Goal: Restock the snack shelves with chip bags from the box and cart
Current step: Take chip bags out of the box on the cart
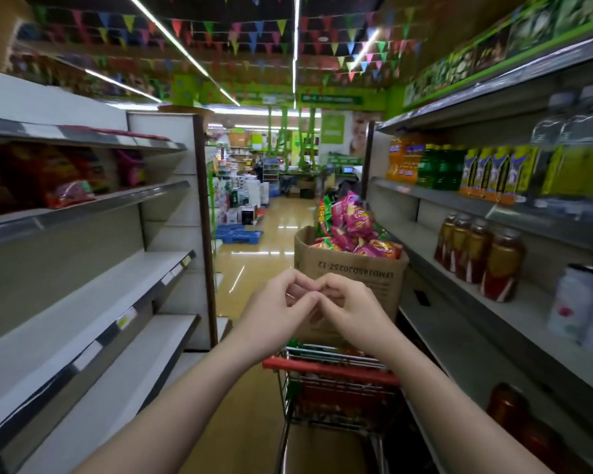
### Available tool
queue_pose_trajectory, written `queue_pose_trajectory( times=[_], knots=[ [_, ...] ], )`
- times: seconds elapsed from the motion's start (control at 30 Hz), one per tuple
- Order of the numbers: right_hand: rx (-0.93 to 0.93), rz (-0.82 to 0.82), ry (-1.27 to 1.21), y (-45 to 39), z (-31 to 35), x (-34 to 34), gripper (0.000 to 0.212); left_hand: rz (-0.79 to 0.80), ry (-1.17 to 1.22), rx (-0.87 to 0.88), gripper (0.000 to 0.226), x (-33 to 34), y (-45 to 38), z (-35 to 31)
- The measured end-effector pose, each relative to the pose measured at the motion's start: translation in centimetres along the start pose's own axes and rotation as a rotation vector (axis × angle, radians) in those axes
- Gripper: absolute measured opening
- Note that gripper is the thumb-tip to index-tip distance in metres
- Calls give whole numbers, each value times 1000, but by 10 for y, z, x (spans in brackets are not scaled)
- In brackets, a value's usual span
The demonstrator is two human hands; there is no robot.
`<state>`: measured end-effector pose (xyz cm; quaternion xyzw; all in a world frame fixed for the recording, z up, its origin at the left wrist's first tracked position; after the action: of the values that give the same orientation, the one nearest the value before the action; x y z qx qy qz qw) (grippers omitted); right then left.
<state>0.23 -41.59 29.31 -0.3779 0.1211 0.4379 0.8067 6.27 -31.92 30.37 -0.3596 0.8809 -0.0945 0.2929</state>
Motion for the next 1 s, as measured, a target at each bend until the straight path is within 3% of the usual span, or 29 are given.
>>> queue_pose_trajectory(
  times=[0.1,0.3,0.53,0.8,0.9,1.0],
  knots=[
    [133,-11,-107,-26,-49,-6,12,31,41,-12,4,11,-43,26],
    [333,14,-59,-99,-138,-19,18,66,124,-94,13,12,-154,94],
    [466,-330,-67,-180,-218,-82,16,87,200,-111,16,11,-290,138],
    [672,-413,9,-219,-323,-136,17,186,141,-104,12,57,-385,164],
    [665,-303,208,-247,-356,-148,32,207,109,-101,12,74,-416,171],
    [765,151,655,-259,-398,-137,77,233,77,-114,14,88,-443,178]
  ],
)
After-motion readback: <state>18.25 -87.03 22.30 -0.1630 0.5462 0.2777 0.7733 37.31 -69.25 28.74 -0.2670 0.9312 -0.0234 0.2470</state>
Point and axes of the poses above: each hand's wrist, its own y-axis away from the middle knuckle, its own x-axis out of the palm, z = x × y, the point moved 10 cm from there along -y, towards the middle knuckle, and after that the axes turned 2 degrees about -x, right-handed, at the moved point
